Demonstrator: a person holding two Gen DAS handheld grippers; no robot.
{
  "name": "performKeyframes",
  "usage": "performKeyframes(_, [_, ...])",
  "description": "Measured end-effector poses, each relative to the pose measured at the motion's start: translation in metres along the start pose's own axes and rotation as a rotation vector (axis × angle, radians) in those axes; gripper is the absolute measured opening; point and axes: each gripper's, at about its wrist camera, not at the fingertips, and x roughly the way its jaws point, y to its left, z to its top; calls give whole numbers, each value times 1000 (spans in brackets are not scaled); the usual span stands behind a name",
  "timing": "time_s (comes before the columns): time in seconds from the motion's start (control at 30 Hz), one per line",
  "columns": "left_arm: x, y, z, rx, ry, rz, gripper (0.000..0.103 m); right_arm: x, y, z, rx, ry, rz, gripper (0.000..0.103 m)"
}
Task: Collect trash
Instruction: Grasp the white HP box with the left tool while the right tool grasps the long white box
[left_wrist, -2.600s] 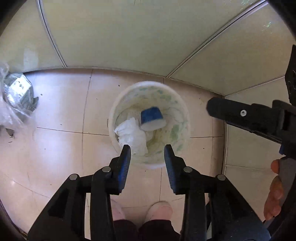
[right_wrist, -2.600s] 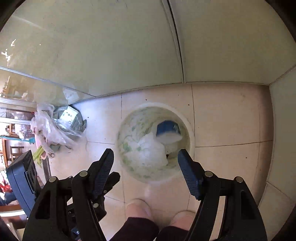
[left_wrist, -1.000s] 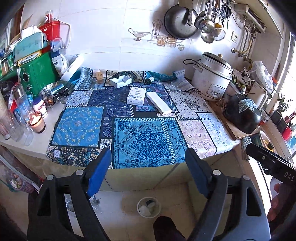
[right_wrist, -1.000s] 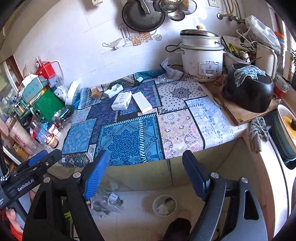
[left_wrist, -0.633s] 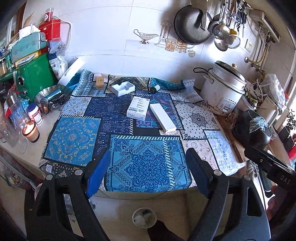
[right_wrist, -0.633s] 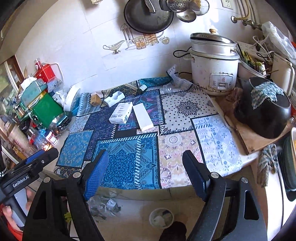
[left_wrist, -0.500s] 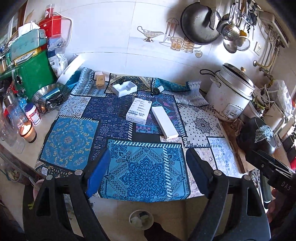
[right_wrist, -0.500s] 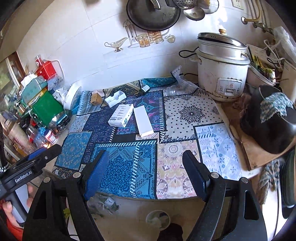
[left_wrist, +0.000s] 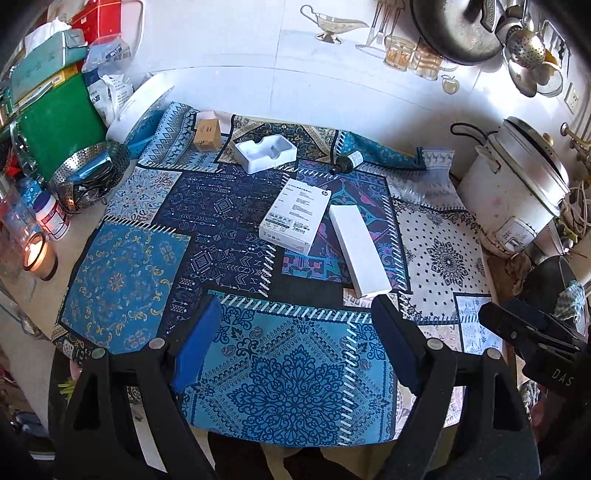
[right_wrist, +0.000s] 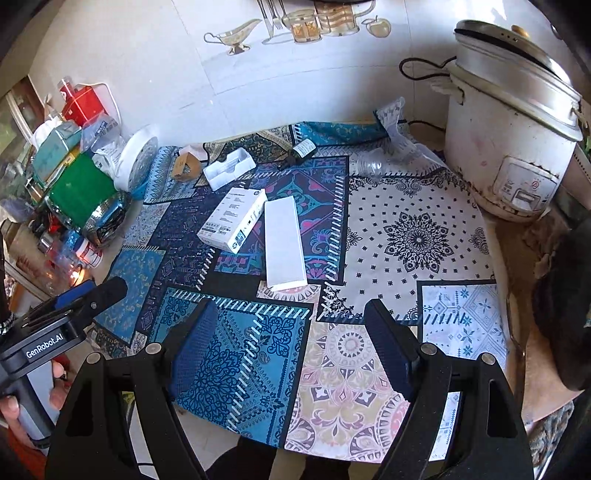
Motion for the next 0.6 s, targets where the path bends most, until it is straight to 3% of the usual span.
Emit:
performKeyframes(0.3, [82,20,41,135,128,-84,83,59,7,10,95,89,-96,79])
performKeyframes(0.6, [141,26,79,211,174,-131,83,136,18,21,116,177,-160,79])
